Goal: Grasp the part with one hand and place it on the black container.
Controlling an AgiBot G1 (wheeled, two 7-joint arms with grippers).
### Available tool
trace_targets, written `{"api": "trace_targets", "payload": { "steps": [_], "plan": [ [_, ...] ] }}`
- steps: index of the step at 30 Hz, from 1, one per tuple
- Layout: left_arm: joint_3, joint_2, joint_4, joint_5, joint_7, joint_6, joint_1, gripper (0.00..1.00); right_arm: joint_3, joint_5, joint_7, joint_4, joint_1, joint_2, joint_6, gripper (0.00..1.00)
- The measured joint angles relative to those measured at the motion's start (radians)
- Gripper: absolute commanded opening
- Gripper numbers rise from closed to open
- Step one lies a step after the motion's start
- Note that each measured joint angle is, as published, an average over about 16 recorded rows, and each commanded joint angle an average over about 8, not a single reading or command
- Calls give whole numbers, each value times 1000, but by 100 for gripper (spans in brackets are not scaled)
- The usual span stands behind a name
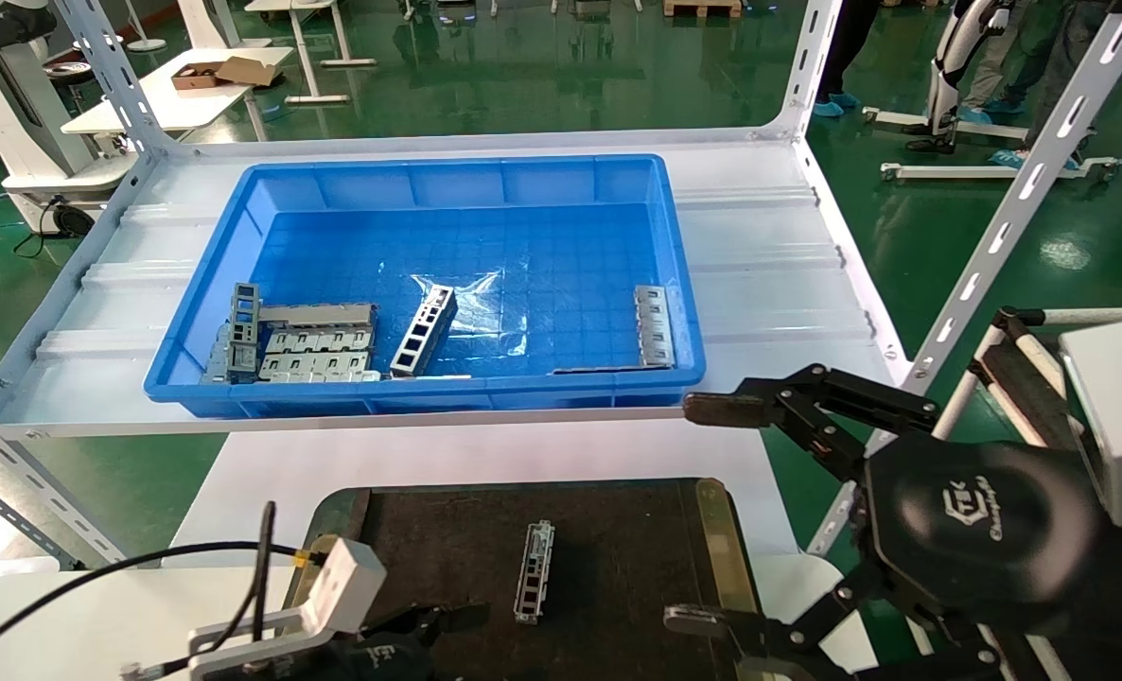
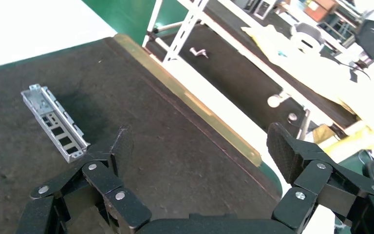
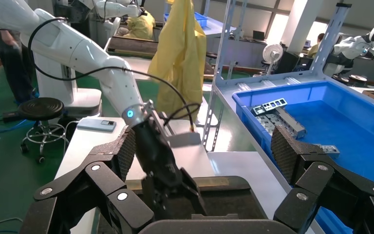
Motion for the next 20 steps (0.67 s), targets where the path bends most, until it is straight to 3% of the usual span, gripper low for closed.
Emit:
{"api": "trace_targets", "payload": {
  "steps": [10,20],
  "plan": [
    [-58,-68,24,-53,93,139,1,100,0,0,0,0,0,0,0,100],
    [-88,-104,21,-81,128,178,-1,100,0,0,0,0,0,0,0,100]
  ]
}}
